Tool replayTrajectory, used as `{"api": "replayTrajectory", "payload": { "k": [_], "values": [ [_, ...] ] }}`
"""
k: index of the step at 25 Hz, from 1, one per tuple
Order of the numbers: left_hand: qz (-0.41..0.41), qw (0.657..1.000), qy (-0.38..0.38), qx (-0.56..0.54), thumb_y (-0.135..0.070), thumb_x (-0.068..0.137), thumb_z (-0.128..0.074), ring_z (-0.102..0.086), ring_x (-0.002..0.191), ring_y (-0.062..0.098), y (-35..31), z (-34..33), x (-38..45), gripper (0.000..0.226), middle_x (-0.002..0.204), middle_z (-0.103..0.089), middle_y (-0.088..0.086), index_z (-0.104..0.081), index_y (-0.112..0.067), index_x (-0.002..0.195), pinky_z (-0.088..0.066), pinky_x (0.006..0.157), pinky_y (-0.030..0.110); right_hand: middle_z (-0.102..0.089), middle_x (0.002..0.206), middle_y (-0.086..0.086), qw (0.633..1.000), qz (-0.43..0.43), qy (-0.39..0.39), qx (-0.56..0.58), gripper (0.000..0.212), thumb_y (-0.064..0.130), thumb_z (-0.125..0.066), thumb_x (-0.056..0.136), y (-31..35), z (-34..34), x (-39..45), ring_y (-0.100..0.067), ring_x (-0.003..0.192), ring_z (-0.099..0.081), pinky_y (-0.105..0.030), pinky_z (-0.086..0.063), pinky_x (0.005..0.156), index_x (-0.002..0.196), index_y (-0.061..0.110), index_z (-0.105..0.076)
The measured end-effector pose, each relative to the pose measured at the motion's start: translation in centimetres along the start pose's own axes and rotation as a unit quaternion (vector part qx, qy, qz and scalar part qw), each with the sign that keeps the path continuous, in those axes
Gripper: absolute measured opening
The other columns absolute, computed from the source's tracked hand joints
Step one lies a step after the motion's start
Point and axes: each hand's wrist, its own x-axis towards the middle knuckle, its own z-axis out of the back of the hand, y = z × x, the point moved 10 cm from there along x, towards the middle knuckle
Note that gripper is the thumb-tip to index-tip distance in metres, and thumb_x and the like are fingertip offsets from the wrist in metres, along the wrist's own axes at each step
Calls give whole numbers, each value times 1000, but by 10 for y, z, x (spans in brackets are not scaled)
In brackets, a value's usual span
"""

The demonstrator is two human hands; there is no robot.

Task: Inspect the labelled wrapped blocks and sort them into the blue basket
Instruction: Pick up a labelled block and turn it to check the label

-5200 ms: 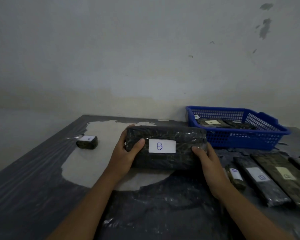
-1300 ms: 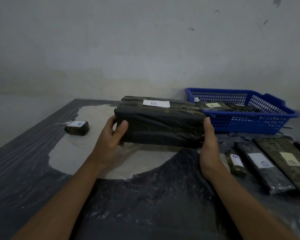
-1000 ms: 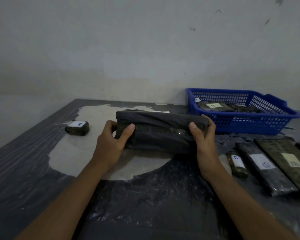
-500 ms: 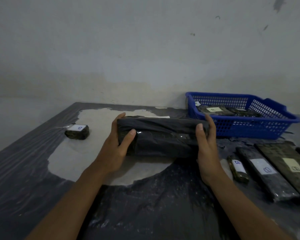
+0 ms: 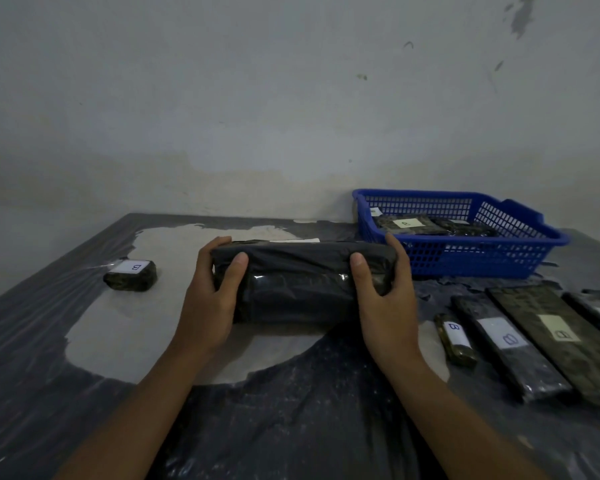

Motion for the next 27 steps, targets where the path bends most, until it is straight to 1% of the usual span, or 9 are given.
{"api": "replayTrajectory", "payload": {
  "k": [2,5,8,11,14,16,22,25,27],
  "values": [
    [-17,999,-5,31,-59,90,-65,-55,98,-24,-4,-1,-3,66,122,-50,-27,-40,-30,144,-49,85,5,-50,148,13,999,7,-5,-38,100,64,-76,72,5,-1,-6,-5,130,-52,-28,-43,112,157,43,-28],
    [-27,995,-27,91,-62,71,-77,-54,99,-22,-9,0,-5,83,117,-50,-33,-42,-35,140,-44,81,0,-51,143,13,997,7,-22,-70,102,60,-84,69,7,-1,-5,-4,123,-51,-16,-39,101,154,38,-32],
    [-40,994,-43,93,-57,67,-76,-53,96,-27,-16,-1,-7,85,117,-50,-32,-41,-34,140,-42,79,-4,-46,150,9,996,6,-38,-86,109,64,-81,70,8,-3,-7,-5,131,-46,-18,-33,105,159,33,-26],
    [-60,994,-36,80,-55,65,-79,-53,102,-24,-20,-2,-10,87,122,-49,-31,-39,-35,140,-43,83,-1,-33,160,6,993,11,-46,-106,126,70,-80,64,9,-5,-12,-2,137,-35,-21,-27,109,163,28,-14],
    [-62,992,-45,104,-60,54,-84,-52,101,-25,-22,-1,-11,91,118,-50,-34,-42,-39,132,-41,82,-2,-28,165,4,991,3,-42,-127,135,74,-82,59,7,-8,-10,-14,148,-33,-25,-25,110,164,28,-9],
    [-55,992,-48,107,-60,53,-85,-51,99,-27,-21,-1,-10,93,117,-48,-36,-40,-41,133,-40,81,-3,-25,165,4,991,4,-36,-126,136,72,-82,60,6,-9,-9,-16,150,-31,-24,-23,110,164,27,-7],
    [-48,989,71,123,-53,49,-91,-41,109,-35,-11,-6,-4,123,127,-34,-43,-22,-44,150,-37,89,-5,-19,160,6,978,84,27,-190,142,70,-84,56,15,-14,-15,-3,140,-27,-24,-25,109,161,38,5],
    [-45,988,78,126,-51,49,-94,-46,113,-27,-8,-5,-1,123,128,-38,-42,-25,-46,150,-41,92,0,-22,160,6,976,99,28,-193,134,72,-82,57,14,-16,-13,-10,143,-30,-25,-28,109,161,40,-2],
    [-42,988,88,115,-43,52,-95,-47,110,-29,-7,-5,-1,119,128,-37,-42,-24,-48,148,-42,88,-1,-19,162,11,977,100,50,-179,134,69,-82,58,12,-14,-10,0,141,-27,-24,-27,110,161,43,-1]
  ]
}}
